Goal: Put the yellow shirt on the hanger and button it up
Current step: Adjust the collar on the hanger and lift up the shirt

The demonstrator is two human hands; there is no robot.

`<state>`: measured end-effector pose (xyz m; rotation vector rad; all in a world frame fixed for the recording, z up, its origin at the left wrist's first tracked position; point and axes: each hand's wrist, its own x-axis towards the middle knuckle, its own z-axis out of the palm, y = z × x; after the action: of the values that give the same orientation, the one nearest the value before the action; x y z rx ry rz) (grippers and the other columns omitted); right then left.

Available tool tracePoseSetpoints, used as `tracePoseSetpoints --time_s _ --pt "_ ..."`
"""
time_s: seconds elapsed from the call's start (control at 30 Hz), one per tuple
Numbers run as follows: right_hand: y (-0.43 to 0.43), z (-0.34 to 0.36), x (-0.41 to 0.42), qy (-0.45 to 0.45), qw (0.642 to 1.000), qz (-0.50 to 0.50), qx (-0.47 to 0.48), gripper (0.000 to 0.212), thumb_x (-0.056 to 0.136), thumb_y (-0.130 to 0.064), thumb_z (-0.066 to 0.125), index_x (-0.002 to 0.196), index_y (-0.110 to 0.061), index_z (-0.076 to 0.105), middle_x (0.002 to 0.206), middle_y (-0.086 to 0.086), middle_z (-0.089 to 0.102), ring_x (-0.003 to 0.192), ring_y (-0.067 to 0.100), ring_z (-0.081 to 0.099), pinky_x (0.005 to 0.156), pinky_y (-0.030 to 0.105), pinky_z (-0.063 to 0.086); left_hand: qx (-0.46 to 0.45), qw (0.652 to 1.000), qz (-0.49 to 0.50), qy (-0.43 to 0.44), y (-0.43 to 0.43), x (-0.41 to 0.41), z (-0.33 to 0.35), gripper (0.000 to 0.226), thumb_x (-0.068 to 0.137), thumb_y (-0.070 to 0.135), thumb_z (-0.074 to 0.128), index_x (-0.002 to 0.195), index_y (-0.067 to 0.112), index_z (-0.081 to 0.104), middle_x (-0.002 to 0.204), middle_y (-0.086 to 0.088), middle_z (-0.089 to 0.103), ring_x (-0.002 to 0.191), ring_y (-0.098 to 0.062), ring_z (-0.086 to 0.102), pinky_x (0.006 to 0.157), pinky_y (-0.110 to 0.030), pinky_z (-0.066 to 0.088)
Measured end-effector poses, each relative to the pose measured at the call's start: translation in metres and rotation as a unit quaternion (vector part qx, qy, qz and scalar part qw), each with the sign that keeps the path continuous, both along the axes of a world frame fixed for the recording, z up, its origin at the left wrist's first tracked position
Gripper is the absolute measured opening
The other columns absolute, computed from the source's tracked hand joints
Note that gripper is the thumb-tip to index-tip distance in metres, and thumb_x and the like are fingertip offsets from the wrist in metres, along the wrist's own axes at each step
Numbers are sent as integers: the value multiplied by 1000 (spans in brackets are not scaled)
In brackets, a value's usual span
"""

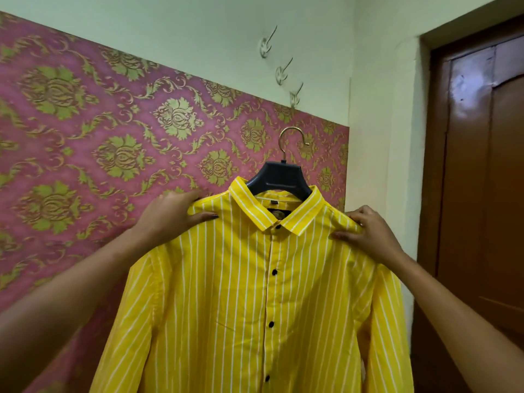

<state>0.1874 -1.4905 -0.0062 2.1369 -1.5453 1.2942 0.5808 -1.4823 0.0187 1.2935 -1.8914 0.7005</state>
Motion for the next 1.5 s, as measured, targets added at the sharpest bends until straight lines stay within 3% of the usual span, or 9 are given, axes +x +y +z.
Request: tracePoseSetpoints --time_s 0.23,0.37,0.57,0.67,0.77,0.97,1.07,1.23,1.5 --pt "-125 71 -20 5 993 23 -115 47 67 -39 79 108 -21 64 102 -3 62 93 14 57 76 32 46 -142 986 84 -30 -101 -27 64 64 72 69 42 101 19 69 103 -1 66 79 -30 67 59 -38 54" --pt "-177 111 -27 -3 987 23 -158 45 70 -39 77 109 -22 63 106 0 63 98 19 59 75 34 47 -194 974 117 -23 -136 -43 100 65 73 68 43 107 19 68 109 -3 64 85 -30 66 60 -37 51" --pt "-234 159 -31 -26 978 7 -206 44 72 -36 77 110 -17 65 102 0 51 102 20 53 72 29 40 -241 957 154 -46 -169 -57 152 67 76 68 40 111 15 65 115 -7 62 90 -31 64 59 -34 48" --pt "-252 175 -31 -32 975 -3 -220 43 73 -35 76 112 -18 65 105 5 55 101 22 52 72 27 36 -255 950 167 -63 -185 -61 171 71 75 71 35 109 16 66 112 -7 63 89 -32 64 58 -33 45" --pt "-270 187 -30 -32 972 -6 -231 45 73 -37 75 112 -18 66 108 7 58 102 26 55 77 33 42 -262 944 186 -72 -199 -61 187 72 75 73 34 107 17 66 110 -8 63 90 -31 63 56 -30 44" --pt "-301 205 -21 -43 971 -9 -237 48 75 -42 72 117 -19 64 114 6 59 107 25 55 74 29 37 -284 932 201 -100 -215 -58 209 72 77 72 34 107 16 66 105 -8 65 87 -30 64 53 -28 41" --pt "-309 219 -15 -50 967 0 -250 48 76 -41 72 118 -18 64 108 6 59 101 25 56 70 28 35 -295 924 217 -105 -216 -55 223 72 77 73 34 107 16 67 103 -11 66 87 -33 64 59 -32 44" --pt "-314 243 -6 -33 962 0 -269 41 77 -40 71 114 -23 67 102 4 59 97 23 57 69 27 32 -262 924 264 -86 -209 -51 247 71 76 74 38 107 17 67 96 -17 67 83 -36 63 60 -33 44" --pt "-327 249 -3 -37 971 -13 -236 45 78 -42 71 119 -25 64 101 5 57 98 25 55 69 28 29 -188 944 257 -86 -205 -58 262 68 76 72 46 110 16 63 105 -18 64 94 -37 60 72 -37 48"
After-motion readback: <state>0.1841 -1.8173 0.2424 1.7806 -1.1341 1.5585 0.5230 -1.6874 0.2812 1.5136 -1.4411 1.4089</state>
